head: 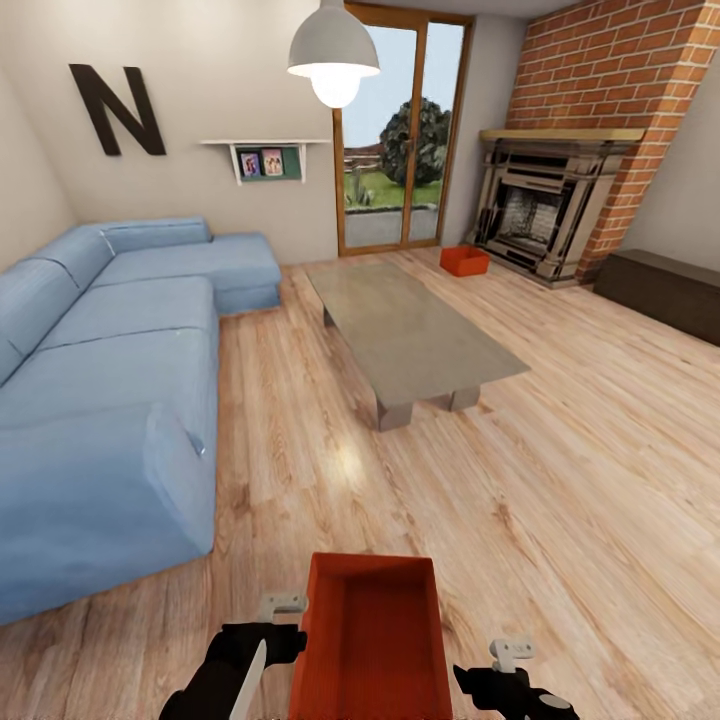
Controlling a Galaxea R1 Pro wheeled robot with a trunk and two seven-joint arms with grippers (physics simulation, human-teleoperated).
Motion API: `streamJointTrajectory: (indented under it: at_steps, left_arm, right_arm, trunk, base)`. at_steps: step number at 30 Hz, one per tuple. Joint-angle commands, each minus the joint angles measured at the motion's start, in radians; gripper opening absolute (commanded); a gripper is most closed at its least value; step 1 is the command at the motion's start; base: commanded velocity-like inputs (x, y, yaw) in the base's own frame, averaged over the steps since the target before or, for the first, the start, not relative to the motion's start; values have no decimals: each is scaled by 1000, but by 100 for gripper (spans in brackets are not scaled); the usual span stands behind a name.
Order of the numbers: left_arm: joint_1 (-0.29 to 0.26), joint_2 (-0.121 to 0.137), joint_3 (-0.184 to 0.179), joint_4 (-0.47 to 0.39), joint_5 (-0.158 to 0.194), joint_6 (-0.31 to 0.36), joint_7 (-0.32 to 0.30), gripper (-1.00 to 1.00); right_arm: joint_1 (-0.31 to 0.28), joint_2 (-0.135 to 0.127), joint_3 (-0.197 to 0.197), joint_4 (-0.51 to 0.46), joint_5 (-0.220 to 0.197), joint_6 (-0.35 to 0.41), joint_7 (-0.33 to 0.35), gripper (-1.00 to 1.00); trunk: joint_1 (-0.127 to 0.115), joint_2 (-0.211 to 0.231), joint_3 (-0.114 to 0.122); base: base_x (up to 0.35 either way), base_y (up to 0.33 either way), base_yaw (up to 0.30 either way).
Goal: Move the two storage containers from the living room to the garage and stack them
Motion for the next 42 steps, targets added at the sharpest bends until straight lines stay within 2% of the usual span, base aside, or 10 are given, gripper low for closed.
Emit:
streamJointTrajectory:
  at_steps: [1,13,23,37,42]
  left_arm:
    - [0,-1,3,-1,-8,5,-3,100]
    - [0,-1,3,0,-8,3,-3,100]
    - [0,-1,3,1,-8,3,-3,100]
    - [0,-1,3,0,-10,3,0,100]
    - [0,-1,3,0,-14,5,5,100]
  right_arm:
    - [-1,0,1,1,-8,-3,4,100]
    - [-1,0,1,1,-8,-3,4,100]
    - [-1,0,0,1,-8,-3,4,100]
    - [-1,6,0,1,-6,-2,-3,100]
    - [-1,11,8,-2,14,-2,2,100]
  trunk:
    - [0,0,-2]
    - [0,0,-22]
    - [0,0,-36]
    - [0,0,-41]
    - [0,0,-46]
  base:
    - [0,0,0]
    - [0,0,-2]
    - [0,0,-135]
    - [0,0,-11]
    - [0,0,101]
